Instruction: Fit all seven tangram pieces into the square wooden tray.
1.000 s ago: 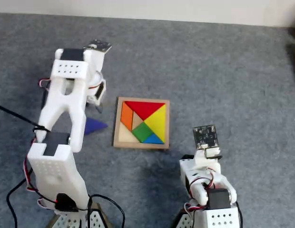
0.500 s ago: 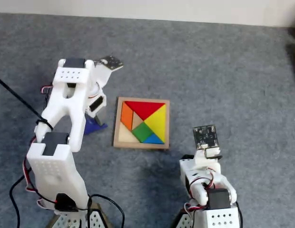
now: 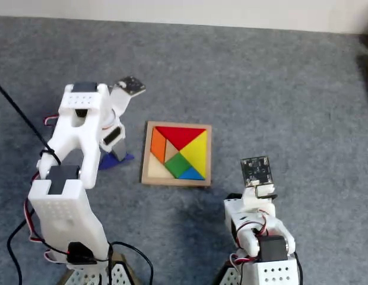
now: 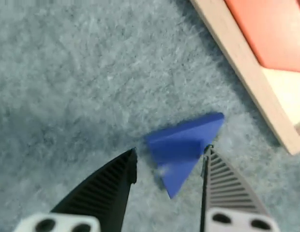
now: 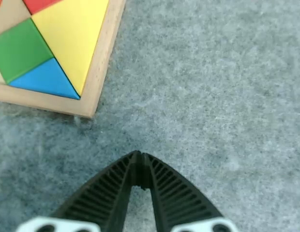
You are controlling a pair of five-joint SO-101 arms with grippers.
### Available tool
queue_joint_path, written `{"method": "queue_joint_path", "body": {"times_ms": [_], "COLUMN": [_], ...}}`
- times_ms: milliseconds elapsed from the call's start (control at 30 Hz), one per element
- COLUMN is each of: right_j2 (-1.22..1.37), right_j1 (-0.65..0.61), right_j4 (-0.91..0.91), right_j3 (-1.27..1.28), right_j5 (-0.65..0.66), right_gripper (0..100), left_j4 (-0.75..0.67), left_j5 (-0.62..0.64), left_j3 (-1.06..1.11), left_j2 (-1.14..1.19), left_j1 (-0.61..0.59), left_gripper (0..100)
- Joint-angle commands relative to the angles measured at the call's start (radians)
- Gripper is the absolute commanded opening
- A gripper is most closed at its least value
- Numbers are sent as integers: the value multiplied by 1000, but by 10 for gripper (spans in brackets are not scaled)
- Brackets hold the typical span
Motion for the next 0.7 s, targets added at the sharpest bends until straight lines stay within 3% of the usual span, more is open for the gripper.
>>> {"method": "queue_joint_path", "body": {"times_ms": [0, 500, 667], "right_j2": [-13, -13, -13], "right_j1": [12, 12, 12], "right_j4": [8, 8, 8], "right_j3": [105, 105, 105], "right_j5": [9, 9, 9], "right_gripper": [5, 5, 5], "left_j4": [-121, -106, -31], "left_j5": [-40, -41, -38], "left_j3": [59, 38, -62], "left_j2": [-10, 53, 117], "left_j1": [1, 42, 41], "left_gripper": [225, 220, 120]}}
